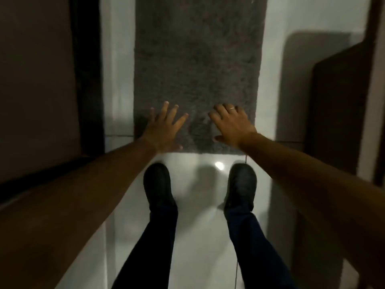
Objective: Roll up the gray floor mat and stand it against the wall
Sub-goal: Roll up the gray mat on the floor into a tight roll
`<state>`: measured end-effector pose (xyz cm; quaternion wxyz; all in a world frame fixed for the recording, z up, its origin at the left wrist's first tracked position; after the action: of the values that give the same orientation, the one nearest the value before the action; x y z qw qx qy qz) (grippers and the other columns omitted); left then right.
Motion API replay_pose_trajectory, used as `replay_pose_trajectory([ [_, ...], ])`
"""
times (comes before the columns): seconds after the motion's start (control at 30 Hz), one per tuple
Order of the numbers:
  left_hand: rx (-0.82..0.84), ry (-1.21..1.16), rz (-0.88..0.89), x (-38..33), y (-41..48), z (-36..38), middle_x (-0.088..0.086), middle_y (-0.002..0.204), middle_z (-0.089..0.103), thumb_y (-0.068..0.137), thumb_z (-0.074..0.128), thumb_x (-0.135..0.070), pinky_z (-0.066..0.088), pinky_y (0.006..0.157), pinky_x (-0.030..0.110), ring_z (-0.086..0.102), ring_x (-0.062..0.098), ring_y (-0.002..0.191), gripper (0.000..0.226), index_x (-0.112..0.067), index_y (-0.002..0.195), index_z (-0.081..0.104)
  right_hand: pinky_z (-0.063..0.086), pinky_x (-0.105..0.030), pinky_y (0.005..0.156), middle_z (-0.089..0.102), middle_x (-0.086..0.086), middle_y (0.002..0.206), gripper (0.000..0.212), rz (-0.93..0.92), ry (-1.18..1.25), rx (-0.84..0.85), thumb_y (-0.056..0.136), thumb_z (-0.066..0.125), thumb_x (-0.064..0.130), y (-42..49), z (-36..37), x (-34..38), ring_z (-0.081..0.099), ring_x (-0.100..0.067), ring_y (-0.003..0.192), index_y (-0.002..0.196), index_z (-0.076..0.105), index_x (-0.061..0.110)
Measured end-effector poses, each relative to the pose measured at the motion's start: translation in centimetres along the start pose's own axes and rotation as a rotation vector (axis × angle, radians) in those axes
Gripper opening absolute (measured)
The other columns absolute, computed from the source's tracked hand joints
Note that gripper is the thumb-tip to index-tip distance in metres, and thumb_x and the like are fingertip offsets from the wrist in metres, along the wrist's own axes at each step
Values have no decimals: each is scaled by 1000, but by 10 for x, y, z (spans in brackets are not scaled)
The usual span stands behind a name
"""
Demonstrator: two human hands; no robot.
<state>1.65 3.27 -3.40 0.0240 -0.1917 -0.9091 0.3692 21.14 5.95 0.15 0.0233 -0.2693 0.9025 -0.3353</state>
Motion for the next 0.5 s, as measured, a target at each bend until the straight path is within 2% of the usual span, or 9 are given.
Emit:
replay_pose_trajectory([
  [0.07, 45, 20, 9, -5, 24, 58, 13, 165, -2, 77, 64, -70, 10, 113, 71, -7, 40, 149, 109, -28, 156, 0, 33, -57, 107, 34, -18, 150, 76, -10, -30, 9, 85, 68, 45, 22, 56, 5, 32, -40, 136, 145, 35, 13],
  [0.17, 133, 65, -8, -7, 50, 144, 11, 165, -11, 80, 63, -68, 10, 114, 72, -12, 40, 149, 110, -30, 156, -6, 37, -55, 101, 41, -17, 142, 71, -26, -66, 21, 85, 67, 42, 36, 139, 6, 38, -40, 128, 142, 39, 11],
  [0.27, 110, 113, -23, -3, 72, 189, 13, 165, -12, 80, 64, -67, 14, 111, 75, -10, 43, 148, 111, -31, 155, -9, 37, -55, 100, 42, -17, 142, 74, -25, -112, 34, 82, 70, 44, 48, 194, 1, 39, -40, 126, 142, 39, 14],
  [0.37, -6, 187, 10, 7, 81, 201, 15, 165, 4, 81, 65, -63, 26, 106, 74, 7, 44, 147, 103, -34, 156, 1, 39, -54, 97, 43, -17, 143, 75, 3, -163, 64, 78, 74, 44, 49, 222, -2, 42, -40, 124, 140, 42, 16],
  [0.43, -45, 231, 87, 14, 83, 195, 17, 163, 18, 87, 61, -59, 37, 99, 69, 22, 45, 143, 89, -34, 156, 10, 39, -54, 97, 43, -18, 144, 70, 13, -176, 77, 80, 72, 39, 48, 226, -4, 43, -40, 124, 140, 43, 17],
  [0.5, -60, 224, 147, 21, 82, 183, 19, 158, 29, 94, 57, -49, 44, 92, 64, 33, 47, 138, 70, -29, 154, 27, 39, -54, 96, 46, -17, 142, 59, 19, -182, 72, 85, 67, 33, 48, 220, -5, 46, -40, 122, 139, 47, 18],
])
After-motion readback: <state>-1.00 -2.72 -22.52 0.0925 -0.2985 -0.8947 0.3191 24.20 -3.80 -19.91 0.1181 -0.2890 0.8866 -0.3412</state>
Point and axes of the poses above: each hand's wrist, its own y-axis towards the middle knuckle, its own z-axis out of the palm, x = y × z, the point moved 5 cm from there along y, towards the middle knuckle
